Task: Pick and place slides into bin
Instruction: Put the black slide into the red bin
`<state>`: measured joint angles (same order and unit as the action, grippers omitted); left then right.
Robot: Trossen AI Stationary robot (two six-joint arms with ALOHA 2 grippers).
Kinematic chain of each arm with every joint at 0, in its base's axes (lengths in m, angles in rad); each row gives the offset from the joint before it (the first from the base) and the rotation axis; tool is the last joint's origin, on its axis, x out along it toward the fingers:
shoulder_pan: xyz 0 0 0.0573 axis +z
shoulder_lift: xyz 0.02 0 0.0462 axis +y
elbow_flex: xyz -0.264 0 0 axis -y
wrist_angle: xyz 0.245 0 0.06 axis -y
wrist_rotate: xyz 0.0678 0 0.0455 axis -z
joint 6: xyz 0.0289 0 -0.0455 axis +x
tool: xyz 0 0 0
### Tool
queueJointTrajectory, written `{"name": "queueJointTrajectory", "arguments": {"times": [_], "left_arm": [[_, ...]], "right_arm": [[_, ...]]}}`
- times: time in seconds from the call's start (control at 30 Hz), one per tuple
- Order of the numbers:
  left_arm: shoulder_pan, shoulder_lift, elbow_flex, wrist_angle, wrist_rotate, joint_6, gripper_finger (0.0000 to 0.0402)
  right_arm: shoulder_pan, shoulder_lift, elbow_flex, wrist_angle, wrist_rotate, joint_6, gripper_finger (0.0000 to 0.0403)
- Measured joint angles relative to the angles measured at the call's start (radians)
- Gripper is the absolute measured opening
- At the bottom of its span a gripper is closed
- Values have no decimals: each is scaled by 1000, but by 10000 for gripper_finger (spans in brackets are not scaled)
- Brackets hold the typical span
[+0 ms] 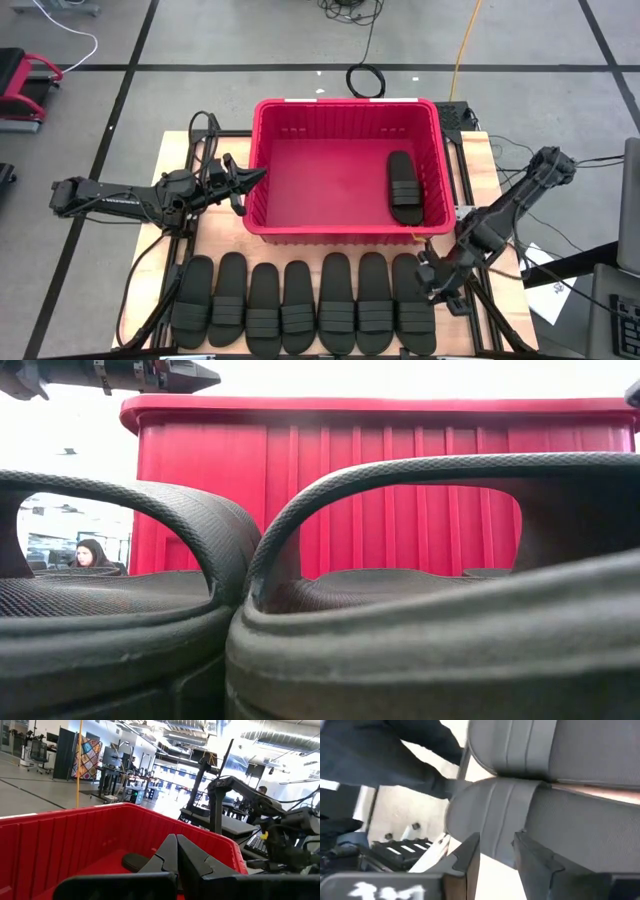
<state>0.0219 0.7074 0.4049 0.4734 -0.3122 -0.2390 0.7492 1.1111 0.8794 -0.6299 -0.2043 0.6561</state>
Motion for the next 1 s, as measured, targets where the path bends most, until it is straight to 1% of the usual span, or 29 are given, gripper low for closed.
{"name": "queueJointTrajectory", "arguments": {"times": [0.17,0.43,0.63,0.7,0.8,0.9,1.0], "left_arm": [[0,0,0,0,0,-5,1],[0,0,0,1,0,-10,1],[0,0,0,1,0,-11,1],[0,0,0,1,0,-11,1],[0,0,0,1,0,-11,1],[0,0,0,1,9,-11,1],[0,0,0,0,39,-6,1]], "right_arm": [[31,81,-4,-18,47,24,136],[31,184,-4,43,44,14,195],[31,231,-12,67,43,22,219],[30,239,-46,107,10,56,219],[30,240,-122,239,-54,130,218],[30,239,-183,368,-86,196,216],[30,239,-209,436,-89,217,215]]}}
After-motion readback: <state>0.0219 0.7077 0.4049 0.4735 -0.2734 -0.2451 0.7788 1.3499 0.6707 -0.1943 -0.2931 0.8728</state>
